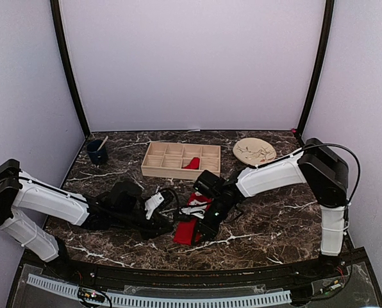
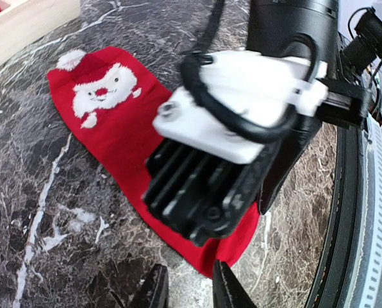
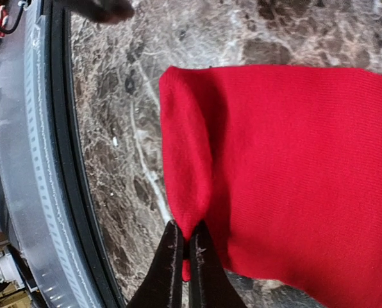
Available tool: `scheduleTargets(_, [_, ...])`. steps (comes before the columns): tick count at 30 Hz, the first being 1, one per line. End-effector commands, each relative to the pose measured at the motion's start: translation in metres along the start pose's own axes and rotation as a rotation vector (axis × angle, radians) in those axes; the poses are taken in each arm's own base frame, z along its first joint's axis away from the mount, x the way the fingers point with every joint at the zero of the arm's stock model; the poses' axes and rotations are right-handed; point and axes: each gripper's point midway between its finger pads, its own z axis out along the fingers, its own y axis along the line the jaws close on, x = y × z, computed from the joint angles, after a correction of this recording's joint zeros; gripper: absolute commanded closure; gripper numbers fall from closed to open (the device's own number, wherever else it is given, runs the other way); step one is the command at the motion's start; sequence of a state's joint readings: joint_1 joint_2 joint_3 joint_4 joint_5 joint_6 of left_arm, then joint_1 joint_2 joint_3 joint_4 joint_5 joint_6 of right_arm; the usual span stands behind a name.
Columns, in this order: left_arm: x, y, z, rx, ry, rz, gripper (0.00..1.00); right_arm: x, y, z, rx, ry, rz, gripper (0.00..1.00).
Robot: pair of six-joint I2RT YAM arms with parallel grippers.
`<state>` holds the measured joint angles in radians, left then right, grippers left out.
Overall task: Roll the socks
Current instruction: Roll the sock at the center of the board.
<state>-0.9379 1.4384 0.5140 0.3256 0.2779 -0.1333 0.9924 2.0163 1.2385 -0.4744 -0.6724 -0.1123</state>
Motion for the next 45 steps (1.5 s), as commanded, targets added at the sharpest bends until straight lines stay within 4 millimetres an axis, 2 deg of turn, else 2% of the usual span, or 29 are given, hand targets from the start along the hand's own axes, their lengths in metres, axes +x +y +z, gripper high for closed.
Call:
scheduleTargets(1, [-0.008, -0.008, -0.002, -0.015, -0.044, 0.102, 0.75, -0.007, 0.006, -0.001, -0.074, -0.008, 0.027, 0.96])
scheduleTargets(9, [-0.002, -0.037, 0.009, 0.009, 0.022, 0.236, 0.75, -0.005, 0.004, 0.000, -0.096, 0.000, 0.053, 0.96])
scheduleTargets(14, [0.005, -0.044, 0.015, 0.001, 0.081, 0.316, 0.69, -0.005, 0.005, 0.000, -0.105, 0.003, 0.054, 0.97])
scheduleTargets(30, [0.021, -0.045, 0.035, -0.016, 0.209, 0.443, 0.65, -0.005, 0.005, 0.001, -0.119, 0.009, 0.057, 0.97])
scheduleTargets(45, [0.035, -0.042, 0.040, -0.022, 0.270, 0.496, 0.71, -0.001, 0.008, 0.002, -0.139, 0.020, 0.065, 0.97])
